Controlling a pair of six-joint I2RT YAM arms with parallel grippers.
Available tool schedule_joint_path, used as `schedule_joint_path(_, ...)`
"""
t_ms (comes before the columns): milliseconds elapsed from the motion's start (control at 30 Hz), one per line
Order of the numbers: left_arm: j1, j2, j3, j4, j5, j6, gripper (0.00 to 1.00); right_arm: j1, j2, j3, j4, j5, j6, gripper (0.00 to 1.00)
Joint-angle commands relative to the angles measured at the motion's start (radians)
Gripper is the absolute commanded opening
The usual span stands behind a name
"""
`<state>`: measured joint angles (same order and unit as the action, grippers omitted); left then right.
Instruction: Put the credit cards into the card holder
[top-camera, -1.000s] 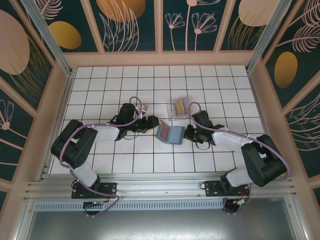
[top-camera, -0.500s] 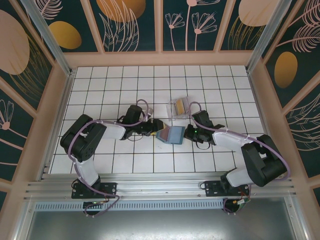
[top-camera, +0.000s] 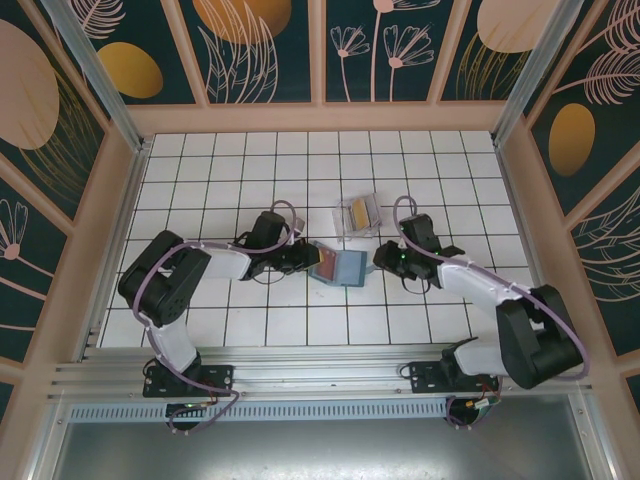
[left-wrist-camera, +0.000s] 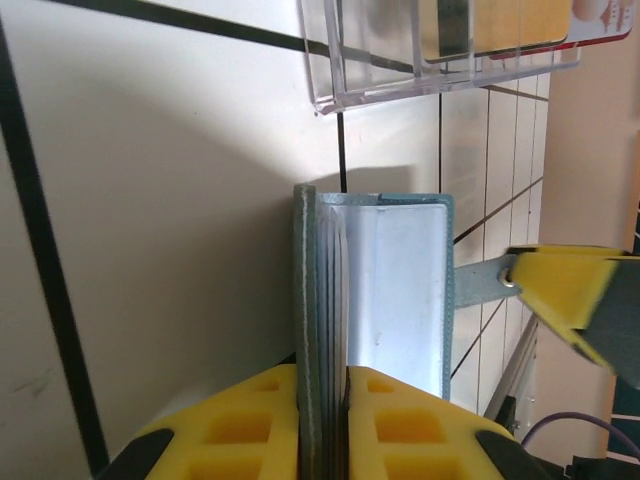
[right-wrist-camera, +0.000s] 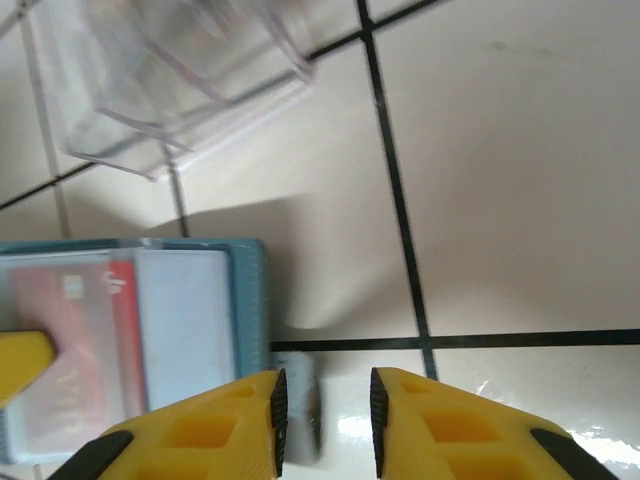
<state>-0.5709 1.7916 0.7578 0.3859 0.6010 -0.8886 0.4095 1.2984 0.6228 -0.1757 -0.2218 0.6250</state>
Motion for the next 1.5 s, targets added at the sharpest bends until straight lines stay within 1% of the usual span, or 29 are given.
schedule_joint_path(0,-0.002,-0.071,0.019,-0.102,-0.058,0.048,0.13,-0.004,-0.078,0.08,-0.067,-0.075,-0.045,0.31)
schedule_joint_path(133,-0.002,-0.125,0.013,-0.144,-0.097,0.052,0.13,0.037,-0.093,0.11,-0.071,-0.139,-0.025,0.32)
schedule_joint_path(267,-0.003,-0.128,0.011,-0.154,-0.106,0.051,0.14,0.156,0.001,0.126,-0.009,-0.158,0.014,0.32)
schedule_joint_path(333,-0.002,-0.127,0.007,-0.145,-0.098,0.043,0.14,0.2,0.056,0.122,0.044,-0.152,0.041,0.33)
schedule_joint_path(500,-0.002,-0.124,-0.014,-0.136,-0.092,0.049,0.14,0.199,0.167,0.092,0.126,-0.139,0.066,0.36)
schedule_joint_path(567,-0.003,-0.11,-0.038,-0.106,-0.083,0.04,0.14,0.2,0.202,0.087,0.149,-0.153,0.06,0.36)
schedule_joint_path(667,-0.002,-0.097,-0.093,-0.018,-0.06,-0.001,0.14,0.199,0.252,0.081,0.183,-0.177,0.056,0.37)
schedule_joint_path(733,-0.003,-0.099,-0.113,-0.003,-0.063,-0.008,0.14,0.199,0.278,0.084,0.191,-0.173,0.051,0.37)
schedule_joint_path(767,-0.003,-0.1,-0.116,-0.013,-0.072,-0.002,0.16,0.197,0.29,0.084,0.187,-0.165,0.045,0.37)
schedule_joint_path(867,-0.002,-0.105,-0.123,-0.053,-0.102,0.018,0.27,0.186,0.307,0.073,0.18,-0.139,0.036,0.37)
schedule_joint_path(967,-0.002,-0.114,-0.135,-0.085,-0.129,0.033,0.45,0.167,0.294,0.048,0.193,-0.15,0.039,0.37)
schedule_joint_path(1067,-0.002,-0.157,-0.135,-0.148,-0.207,0.055,0.56,0.159,0.276,0.056,0.164,-0.145,0.025,0.37)
schedule_joint_path(1133,-0.002,-0.191,-0.116,-0.196,-0.248,0.082,0.62,0.154,0.252,0.068,0.144,-0.145,0.018,0.37)
schedule_joint_path(1233,-0.003,-0.231,-0.068,-0.277,-0.294,0.116,0.63,0.144,0.221,0.091,0.12,-0.152,0.015,0.37)
schedule_joint_path(1400,-0.002,-0.27,0.017,-0.357,-0.326,0.152,0.64,0.143,0.18,0.131,0.096,-0.171,0.013,0.37)
schedule_joint_path(1467,-0.002,-0.269,0.057,-0.377,-0.336,0.169,0.65,0.111,0.168,0.141,0.093,-0.173,0.012,0.37)
